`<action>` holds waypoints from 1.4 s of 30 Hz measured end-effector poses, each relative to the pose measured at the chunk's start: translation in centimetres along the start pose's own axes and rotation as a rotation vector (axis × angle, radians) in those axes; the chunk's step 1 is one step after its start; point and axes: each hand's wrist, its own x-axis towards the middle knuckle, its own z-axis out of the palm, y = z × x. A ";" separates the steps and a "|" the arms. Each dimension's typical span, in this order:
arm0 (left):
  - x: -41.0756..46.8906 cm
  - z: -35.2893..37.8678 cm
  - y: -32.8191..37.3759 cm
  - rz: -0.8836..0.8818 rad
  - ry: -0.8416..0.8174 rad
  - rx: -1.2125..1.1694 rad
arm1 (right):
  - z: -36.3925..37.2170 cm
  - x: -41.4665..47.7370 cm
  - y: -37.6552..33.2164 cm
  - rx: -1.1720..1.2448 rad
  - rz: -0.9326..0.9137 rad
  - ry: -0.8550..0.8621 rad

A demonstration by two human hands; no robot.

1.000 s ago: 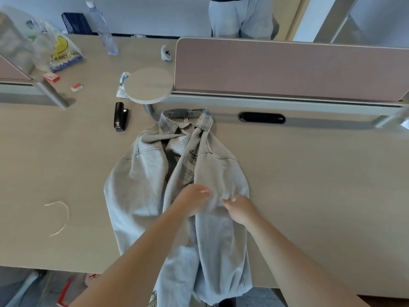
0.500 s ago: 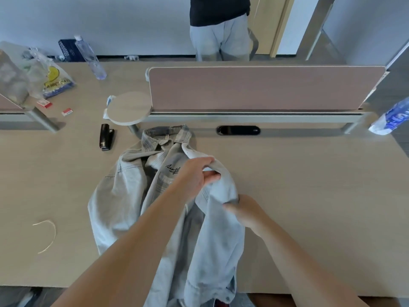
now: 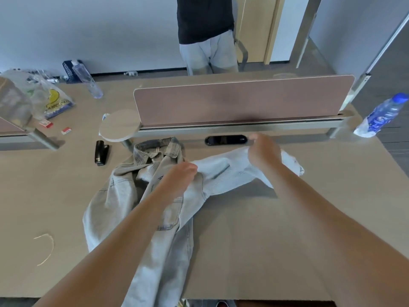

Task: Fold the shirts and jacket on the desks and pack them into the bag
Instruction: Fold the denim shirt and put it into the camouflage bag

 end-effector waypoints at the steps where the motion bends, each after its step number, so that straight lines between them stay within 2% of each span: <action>1: -0.4 -0.6 -0.9 -0.031 0.026 -0.019 | 0.6 -0.3 -0.7 0.024 -0.029 -0.031; 4: -1.3 -2.3 -4.2 -0.106 0.076 -0.011 | 4.1 -3.1 -2.9 0.065 -0.142 -0.186; 10: -5.1 -5.8 -11.0 -0.290 0.152 -0.112 | 12.6 -10.7 -5.8 0.138 -0.238 -0.537; 16: -9.0 -8.2 -17.4 -0.413 0.205 -0.184 | 19.2 -16.5 -8.1 0.104 -0.260 -0.687; 19: -10.5 -9.1 -19.8 -0.467 0.227 -0.201 | 21.2 -18.7 -8.4 -0.027 -0.287 -0.768; 23: -12.1 -10.8 -22.9 -0.495 0.243 -0.183 | 23.4 -20.8 -9.0 -0.047 -0.235 -0.771; 26: -12.4 -12.4 -25.0 -0.479 0.239 -0.205 | 24.7 -22.5 -10.3 0.009 -0.206 -0.772; 29: -12.7 -13.9 -26.7 -0.494 0.226 -0.266 | 26.0 -24.7 -12.4 0.100 -0.213 -0.705; 32: -12.3 -15.4 -29.3 -0.522 0.164 -0.307 | 28.1 -27.1 -14.2 0.156 -0.187 -0.690; 34: -11.8 -16.2 -31.2 -0.524 0.117 -0.354 | 29.7 -28.2 -15.2 0.123 -0.142 -0.693; 39: -10.2 -17.1 -34.9 -0.503 -0.038 -0.484 | 32.5 -30.0 -16.6 -0.027 -0.020 -0.578; 42: -10.0 -17.6 -35.3 -0.502 -0.111 -0.544 | 33.4 -30.9 -17.1 -0.064 0.030 -0.586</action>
